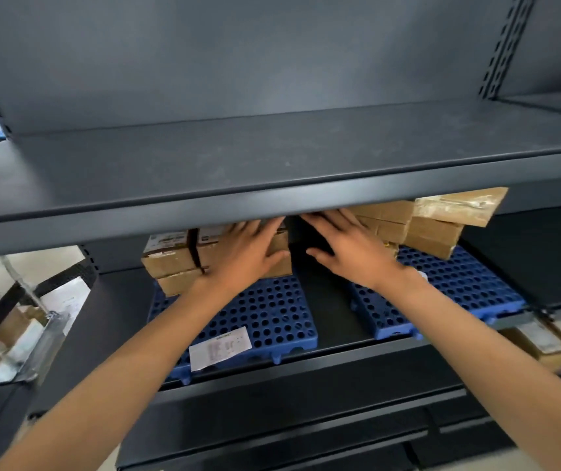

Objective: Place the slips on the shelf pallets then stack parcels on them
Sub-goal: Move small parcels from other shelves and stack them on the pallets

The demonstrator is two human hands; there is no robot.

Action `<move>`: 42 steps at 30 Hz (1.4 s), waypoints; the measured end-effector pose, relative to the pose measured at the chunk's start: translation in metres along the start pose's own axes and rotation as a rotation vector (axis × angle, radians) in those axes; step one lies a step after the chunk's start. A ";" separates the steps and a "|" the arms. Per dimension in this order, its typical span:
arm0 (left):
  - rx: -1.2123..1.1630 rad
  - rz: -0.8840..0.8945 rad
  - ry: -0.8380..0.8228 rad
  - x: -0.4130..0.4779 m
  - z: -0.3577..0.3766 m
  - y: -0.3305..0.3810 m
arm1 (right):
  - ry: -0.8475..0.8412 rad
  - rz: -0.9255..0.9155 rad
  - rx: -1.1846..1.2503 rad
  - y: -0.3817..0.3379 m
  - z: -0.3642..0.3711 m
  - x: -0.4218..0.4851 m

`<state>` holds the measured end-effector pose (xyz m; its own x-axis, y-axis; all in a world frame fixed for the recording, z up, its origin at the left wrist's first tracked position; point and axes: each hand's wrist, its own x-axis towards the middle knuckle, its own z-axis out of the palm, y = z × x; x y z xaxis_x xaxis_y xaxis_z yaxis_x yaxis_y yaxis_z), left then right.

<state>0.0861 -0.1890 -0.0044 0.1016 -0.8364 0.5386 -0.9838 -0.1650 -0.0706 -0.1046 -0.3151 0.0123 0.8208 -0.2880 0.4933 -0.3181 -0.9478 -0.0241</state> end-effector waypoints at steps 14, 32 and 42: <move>-0.278 -0.075 -0.026 0.068 0.055 0.113 | 0.314 0.368 -0.038 0.117 -0.042 -0.097; -0.514 -0.297 0.175 0.091 0.079 0.121 | 0.090 0.438 0.425 0.148 -0.015 -0.073; -0.871 -0.549 -0.071 0.075 0.097 0.136 | -0.236 0.307 0.599 0.186 -0.004 -0.076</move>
<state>-0.0261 -0.3249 -0.0551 0.5495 -0.7938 0.2606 -0.5623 -0.1207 0.8181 -0.2281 -0.4693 -0.0267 0.8384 -0.5116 0.1880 -0.2915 -0.7123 -0.6385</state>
